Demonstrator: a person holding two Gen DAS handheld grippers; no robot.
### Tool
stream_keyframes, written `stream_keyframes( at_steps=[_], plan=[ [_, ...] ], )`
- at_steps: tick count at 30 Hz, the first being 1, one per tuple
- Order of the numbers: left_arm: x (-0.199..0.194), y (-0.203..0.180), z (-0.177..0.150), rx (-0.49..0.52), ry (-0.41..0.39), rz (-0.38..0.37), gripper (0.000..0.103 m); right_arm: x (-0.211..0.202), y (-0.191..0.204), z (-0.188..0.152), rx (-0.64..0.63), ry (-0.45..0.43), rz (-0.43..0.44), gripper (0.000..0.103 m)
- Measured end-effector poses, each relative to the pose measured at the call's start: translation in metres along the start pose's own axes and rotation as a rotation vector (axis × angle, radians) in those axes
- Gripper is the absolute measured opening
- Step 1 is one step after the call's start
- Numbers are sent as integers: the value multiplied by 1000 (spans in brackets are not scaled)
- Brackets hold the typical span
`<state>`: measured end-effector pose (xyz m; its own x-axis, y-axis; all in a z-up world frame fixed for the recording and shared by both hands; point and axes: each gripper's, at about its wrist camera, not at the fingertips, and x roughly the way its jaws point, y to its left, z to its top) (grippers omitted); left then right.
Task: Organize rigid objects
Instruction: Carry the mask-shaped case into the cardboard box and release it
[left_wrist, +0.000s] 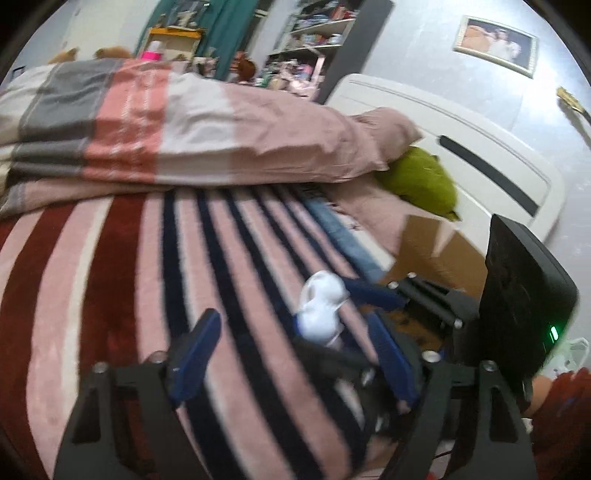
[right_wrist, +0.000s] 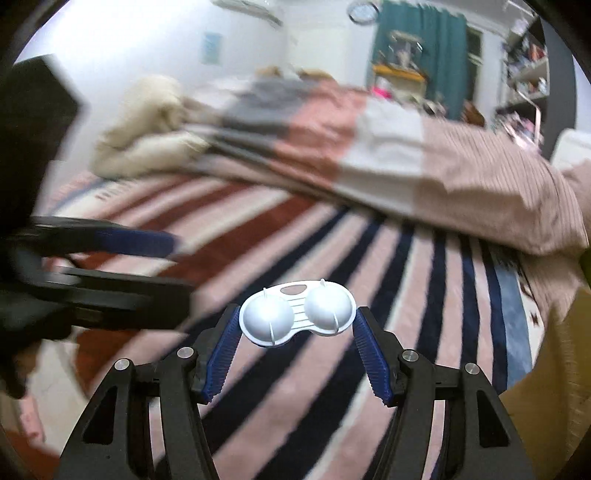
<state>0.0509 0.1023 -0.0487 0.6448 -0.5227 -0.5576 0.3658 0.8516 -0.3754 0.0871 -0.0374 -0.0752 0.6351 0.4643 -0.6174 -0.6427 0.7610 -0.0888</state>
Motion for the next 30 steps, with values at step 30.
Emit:
stream_keyframes(
  at_steps=[30],
  plan=[
    [136,-214,64,253,220,-113,23,-146,-159,-41,173,24,-181,54]
  ],
)
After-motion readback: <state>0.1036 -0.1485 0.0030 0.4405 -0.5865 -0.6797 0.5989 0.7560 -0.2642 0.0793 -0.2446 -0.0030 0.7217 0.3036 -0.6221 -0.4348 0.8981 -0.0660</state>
